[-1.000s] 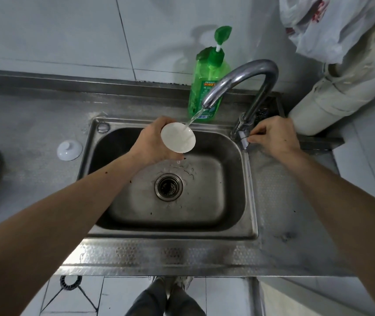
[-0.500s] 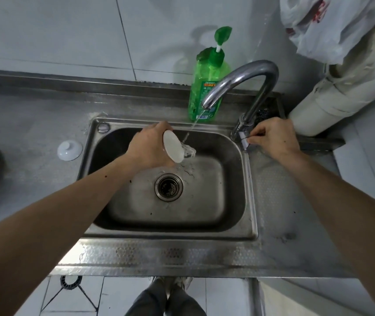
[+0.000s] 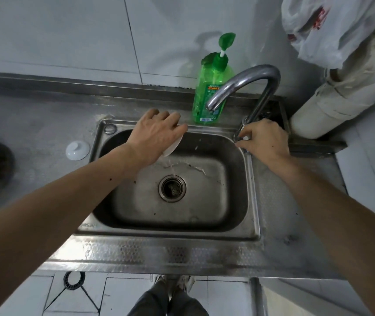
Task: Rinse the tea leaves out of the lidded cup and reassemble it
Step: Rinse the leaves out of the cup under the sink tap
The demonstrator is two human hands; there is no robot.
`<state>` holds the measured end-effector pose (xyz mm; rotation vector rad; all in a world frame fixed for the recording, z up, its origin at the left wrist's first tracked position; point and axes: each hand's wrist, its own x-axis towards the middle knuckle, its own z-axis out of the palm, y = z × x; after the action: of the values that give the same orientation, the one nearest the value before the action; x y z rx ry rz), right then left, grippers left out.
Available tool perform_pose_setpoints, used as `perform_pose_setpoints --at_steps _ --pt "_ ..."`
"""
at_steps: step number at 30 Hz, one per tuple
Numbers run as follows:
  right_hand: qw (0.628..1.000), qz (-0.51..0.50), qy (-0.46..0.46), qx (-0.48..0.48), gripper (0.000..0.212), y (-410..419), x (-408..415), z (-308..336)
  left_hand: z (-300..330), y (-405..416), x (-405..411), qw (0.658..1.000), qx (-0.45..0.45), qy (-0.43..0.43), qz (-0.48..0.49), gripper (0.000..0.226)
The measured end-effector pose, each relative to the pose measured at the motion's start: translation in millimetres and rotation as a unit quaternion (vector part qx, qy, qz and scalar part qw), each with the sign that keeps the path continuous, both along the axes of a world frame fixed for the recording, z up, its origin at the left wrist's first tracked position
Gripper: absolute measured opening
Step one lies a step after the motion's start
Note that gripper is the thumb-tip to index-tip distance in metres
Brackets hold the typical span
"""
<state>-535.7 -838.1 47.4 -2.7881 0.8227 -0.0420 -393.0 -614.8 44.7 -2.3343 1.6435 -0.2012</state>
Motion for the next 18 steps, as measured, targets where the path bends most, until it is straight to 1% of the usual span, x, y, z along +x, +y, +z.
perform_pose_setpoints --at_steps 8,12,18 --pt "0.999 0.039 -0.005 0.011 0.024 36.7 -0.9 10.1 16.5 18.0 -1.3 0.999 -0.001 -0.045 -0.006 0.076" --pt "0.998 0.056 -0.005 0.022 0.024 50.3 -4.2 17.3 29.4 26.7 -3.6 0.998 -0.025 -0.052 0.004 0.075" --pt "0.997 0.068 -0.005 0.024 0.029 62.3 -6.1 32.7 64.3 37.2 -7.2 0.995 -0.091 -0.025 0.022 0.083"
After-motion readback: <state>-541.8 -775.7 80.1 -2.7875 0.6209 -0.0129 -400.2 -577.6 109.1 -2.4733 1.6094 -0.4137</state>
